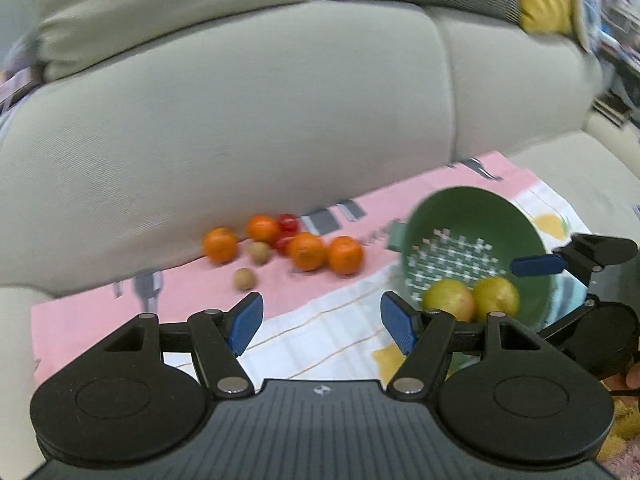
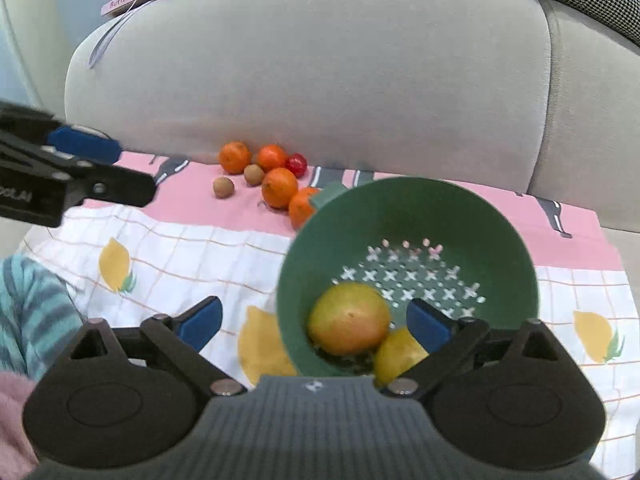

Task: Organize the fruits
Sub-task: 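Lift both tools out of the colander back toward the fruit pile, then grasp a mandarin with the right tool while the left tool grasps another mandarin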

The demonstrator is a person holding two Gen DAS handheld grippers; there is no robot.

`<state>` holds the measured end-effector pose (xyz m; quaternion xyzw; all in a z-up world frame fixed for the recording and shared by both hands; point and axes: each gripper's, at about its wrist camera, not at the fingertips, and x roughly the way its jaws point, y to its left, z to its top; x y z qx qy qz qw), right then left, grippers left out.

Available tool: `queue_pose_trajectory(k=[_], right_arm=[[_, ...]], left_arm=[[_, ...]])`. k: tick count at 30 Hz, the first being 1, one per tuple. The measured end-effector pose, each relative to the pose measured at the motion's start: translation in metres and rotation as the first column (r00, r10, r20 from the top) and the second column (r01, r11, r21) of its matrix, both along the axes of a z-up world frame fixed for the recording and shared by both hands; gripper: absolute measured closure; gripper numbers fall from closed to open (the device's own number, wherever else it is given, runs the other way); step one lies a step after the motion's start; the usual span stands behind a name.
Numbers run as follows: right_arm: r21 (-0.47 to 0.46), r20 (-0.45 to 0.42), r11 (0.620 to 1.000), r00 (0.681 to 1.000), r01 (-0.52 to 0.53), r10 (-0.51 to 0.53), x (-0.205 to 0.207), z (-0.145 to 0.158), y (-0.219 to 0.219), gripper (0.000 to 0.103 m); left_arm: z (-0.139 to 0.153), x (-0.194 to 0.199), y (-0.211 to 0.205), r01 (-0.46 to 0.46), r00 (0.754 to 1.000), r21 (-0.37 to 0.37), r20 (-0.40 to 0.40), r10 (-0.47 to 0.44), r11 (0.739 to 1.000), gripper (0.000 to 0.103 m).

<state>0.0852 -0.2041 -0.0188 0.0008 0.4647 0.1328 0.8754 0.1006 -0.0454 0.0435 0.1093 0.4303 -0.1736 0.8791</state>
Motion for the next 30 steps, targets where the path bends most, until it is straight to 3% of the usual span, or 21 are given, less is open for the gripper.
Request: queue_pose_trajectory(k=[13, 18, 22, 30], right_arm=[[0.057, 0.025, 0.998, 1.0, -0.008, 0.006, 0.023, 0.01, 0.044, 0.007], [0.036, 0.05, 0.999, 0.999, -0.019, 0.017, 0.041, 0.009, 0.058, 0.007], [0.033, 0.073, 0.999, 0.997, -0.034, 0.031, 0.056, 0.007, 0.066, 0.008], [-0.043, 0.065, 0.994, 0.993, -0.097, 0.1, 0.088, -0.012, 0.086, 0.036]], left_arm=[[0.0, 0.013, 0.061, -0.113, 0.992, -0.113, 0.046, 0.119, 0.987, 0.025], [-0.01, 0.027, 0.082, -0.162, 0.986, -0.173, 0.015, 0.167, 0.971, 0.029], [-0.021, 0.04, 0.088, -0.172, 0.985, -0.179, -0.012, 0.173, 0.969, 0.031], [-0.051, 0.064, 0.083, -0.159, 0.987, -0.187, -0.058, 0.151, 0.969, 0.042]])
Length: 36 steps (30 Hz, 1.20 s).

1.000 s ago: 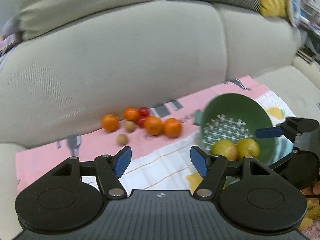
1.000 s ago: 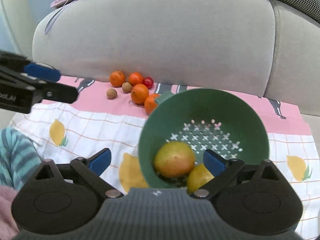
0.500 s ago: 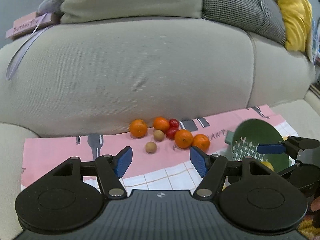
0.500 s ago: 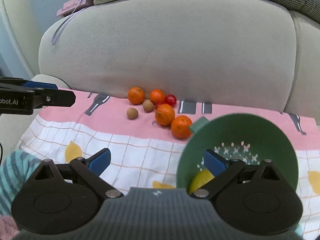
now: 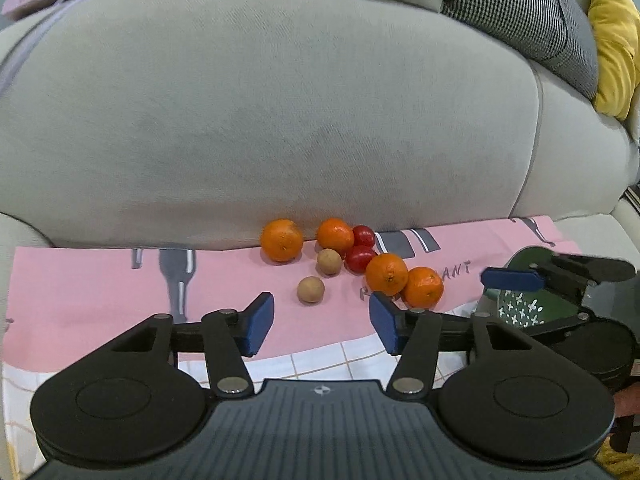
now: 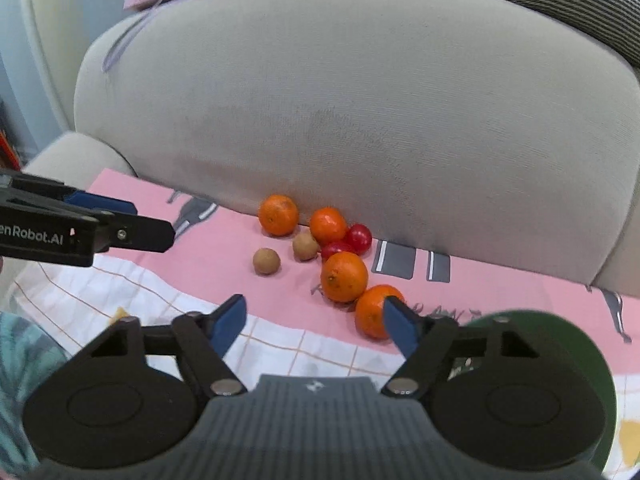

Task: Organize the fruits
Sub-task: 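Grasp a mandarin with the right tool while the left tool grasps another mandarin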

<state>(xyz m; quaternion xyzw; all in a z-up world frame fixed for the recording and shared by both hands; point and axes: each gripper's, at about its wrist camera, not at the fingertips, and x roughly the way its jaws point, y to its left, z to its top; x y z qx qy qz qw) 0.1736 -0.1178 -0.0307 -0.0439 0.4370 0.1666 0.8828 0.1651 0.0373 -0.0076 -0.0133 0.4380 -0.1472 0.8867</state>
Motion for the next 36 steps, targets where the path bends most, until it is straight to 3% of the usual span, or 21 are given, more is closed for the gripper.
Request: queue_pose_trajectory(k=[6, 15, 26, 36], right_arm=[[-0.13, 0.0, 0.987, 0.996, -0.092, 0.093, 0.019, -0.019, 0.005, 0.055], [-0.281, -0.023, 0.931, 0.971, -0.233, 0.236, 0.041, -0.041, -0.002, 0.058], [-0.373, -0.099, 0.858, 0.934, -0.354, 0.343, 0.049, -0.071, 0.006, 0.059], [-0.369, -0.125, 0.858, 0.933, -0.359, 0.337, 0.059, -0.086, 0.004, 0.06]], left_arm=[[-0.02, 0.015, -0.018, 0.072, 0.997, -0.021, -0.011, -0.072, 0.997, 0.048], [-0.047, 0.039, -0.05, 0.153, 0.986, -0.048, -0.056, -0.156, 0.987, 0.051], [-0.083, 0.065, -0.074, 0.156, 0.978, -0.085, -0.13, -0.166, 0.984, 0.049], [-0.102, 0.081, -0.079, 0.137, 0.976, -0.107, -0.156, -0.153, 0.985, 0.049]])
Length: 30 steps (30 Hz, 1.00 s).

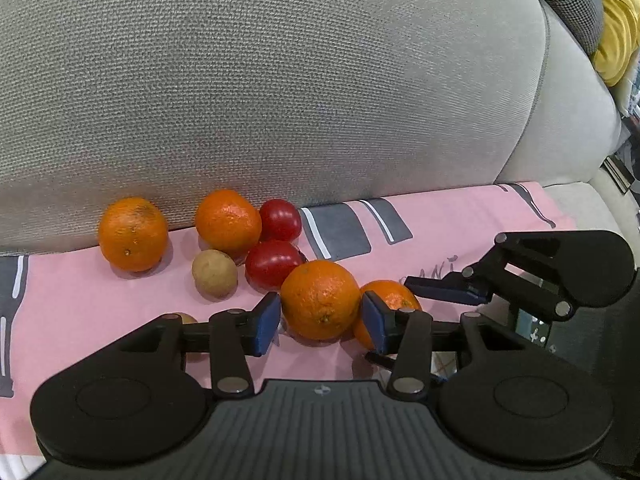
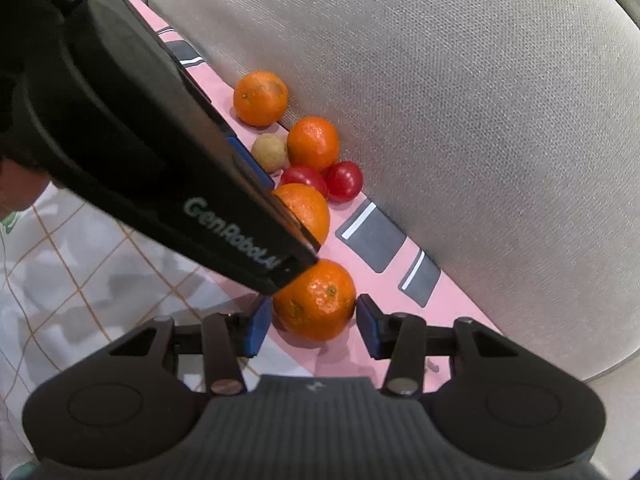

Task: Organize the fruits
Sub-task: 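Grasp a mandarin with the right tool while the left tool grasps another mandarin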

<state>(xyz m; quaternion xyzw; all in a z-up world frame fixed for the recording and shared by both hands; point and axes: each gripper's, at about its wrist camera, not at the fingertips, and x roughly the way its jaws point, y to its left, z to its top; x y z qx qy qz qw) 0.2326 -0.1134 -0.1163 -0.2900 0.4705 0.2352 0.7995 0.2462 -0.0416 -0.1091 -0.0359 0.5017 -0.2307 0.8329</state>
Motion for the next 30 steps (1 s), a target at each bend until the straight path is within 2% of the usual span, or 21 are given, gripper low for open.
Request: queue_pose_trajectory(k=[5, 12, 18, 30], right_arm=[[0.002, -0.002, 1.0, 1.0, 0.003, -0.003, 0.002, -0.003, 0.0, 0.059], [0.001, 0.008, 1.0, 1.0, 0.011, -0.011, 0.0, -0.001, 0.0, 0.06], [0.0, 0.035, 1.0, 0.999, 0.003, -0.003, -0.007, 0.008, 0.003, 0.061], [0.043, 0.11, 0.999, 0.994, 0.005, -0.01, -0.032, 0.048, 0.008, 0.061]], left_arm=[[-0.003, 0.003, 0.003, -0.006, 1.0, -0.033, -0.009, 0.006, 0.999, 0.052], [0.005, -0.003, 0.004, -0.003, 1.0, -0.034, 0.008, 0.004, 0.999, 0.053], [0.018, -0.014, 0.009, -0.011, 0.999, -0.008, 0.037, 0.011, 1.0, 0.053], [0.059, -0.045, 0.021, -0.021, 0.993, 0.059, 0.114, 0.014, 0.998, 0.053]])
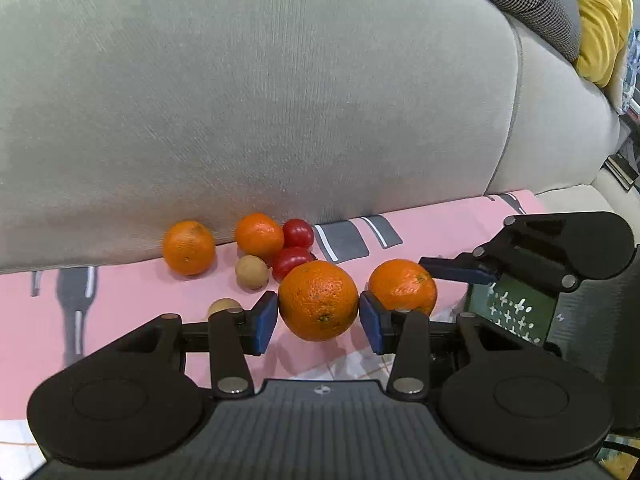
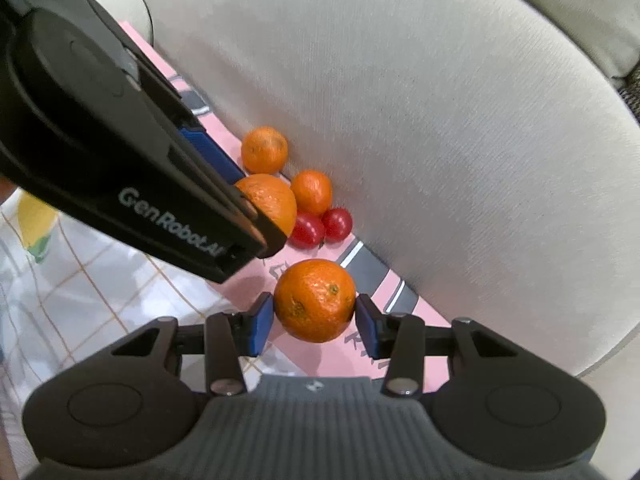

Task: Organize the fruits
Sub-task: 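Grasp a mandarin with the right tool while the left tool grasps another mandarin, then carry both mandarins into the green colander and open both tools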

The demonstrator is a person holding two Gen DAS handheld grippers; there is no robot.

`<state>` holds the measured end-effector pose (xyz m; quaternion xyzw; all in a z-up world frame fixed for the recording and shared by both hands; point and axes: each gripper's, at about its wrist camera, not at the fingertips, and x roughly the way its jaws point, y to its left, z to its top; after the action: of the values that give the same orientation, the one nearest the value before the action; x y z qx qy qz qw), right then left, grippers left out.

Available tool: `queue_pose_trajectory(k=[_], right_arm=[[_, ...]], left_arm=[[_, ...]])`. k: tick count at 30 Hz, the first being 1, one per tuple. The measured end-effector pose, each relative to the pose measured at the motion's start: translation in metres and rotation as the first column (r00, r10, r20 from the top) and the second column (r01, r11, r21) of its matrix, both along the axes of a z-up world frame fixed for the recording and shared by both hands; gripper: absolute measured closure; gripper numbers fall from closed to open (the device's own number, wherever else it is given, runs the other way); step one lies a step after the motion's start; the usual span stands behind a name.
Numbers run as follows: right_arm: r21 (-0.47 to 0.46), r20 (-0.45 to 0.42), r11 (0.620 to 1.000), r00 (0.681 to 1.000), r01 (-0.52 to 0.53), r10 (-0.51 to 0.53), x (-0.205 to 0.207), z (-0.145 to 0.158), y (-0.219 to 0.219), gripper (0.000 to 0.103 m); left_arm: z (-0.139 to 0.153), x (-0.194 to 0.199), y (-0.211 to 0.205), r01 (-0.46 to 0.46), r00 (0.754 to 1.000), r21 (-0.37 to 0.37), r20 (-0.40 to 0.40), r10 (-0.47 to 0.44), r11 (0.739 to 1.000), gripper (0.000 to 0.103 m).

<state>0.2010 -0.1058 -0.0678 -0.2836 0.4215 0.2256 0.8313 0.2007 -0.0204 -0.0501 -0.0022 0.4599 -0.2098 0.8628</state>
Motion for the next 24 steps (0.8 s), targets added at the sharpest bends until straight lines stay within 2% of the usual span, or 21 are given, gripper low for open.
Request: queue_pose_trajectory(k=[7, 14, 24], right_arm=[[0.092, 0.066, 0.994, 0.996, 0.054, -0.061, -0.025, 0.034, -0.011, 0.061], [0.185, 0.09, 0.976, 0.987, 0.116, -0.135, -0.054, 0.061, -0.032, 0.061], [0.308, 0.035, 0.91, 0.953, 0.277, -0.302, -0.086, 0.071, -0.085, 0.061]], left_arm=[[0.025, -0.026, -0.004, 0.009, 0.999, 0.016, 0.045, -0.01, 1.0, 0.053], [0.047, -0.052, -0.017, 0.036, 0.996, 0.013, 0.082, -0.037, 0.999, 0.053], [0.062, -0.075, -0.052, 0.114, 0.986, 0.045, 0.114, -0.119, 0.992, 0.053]])
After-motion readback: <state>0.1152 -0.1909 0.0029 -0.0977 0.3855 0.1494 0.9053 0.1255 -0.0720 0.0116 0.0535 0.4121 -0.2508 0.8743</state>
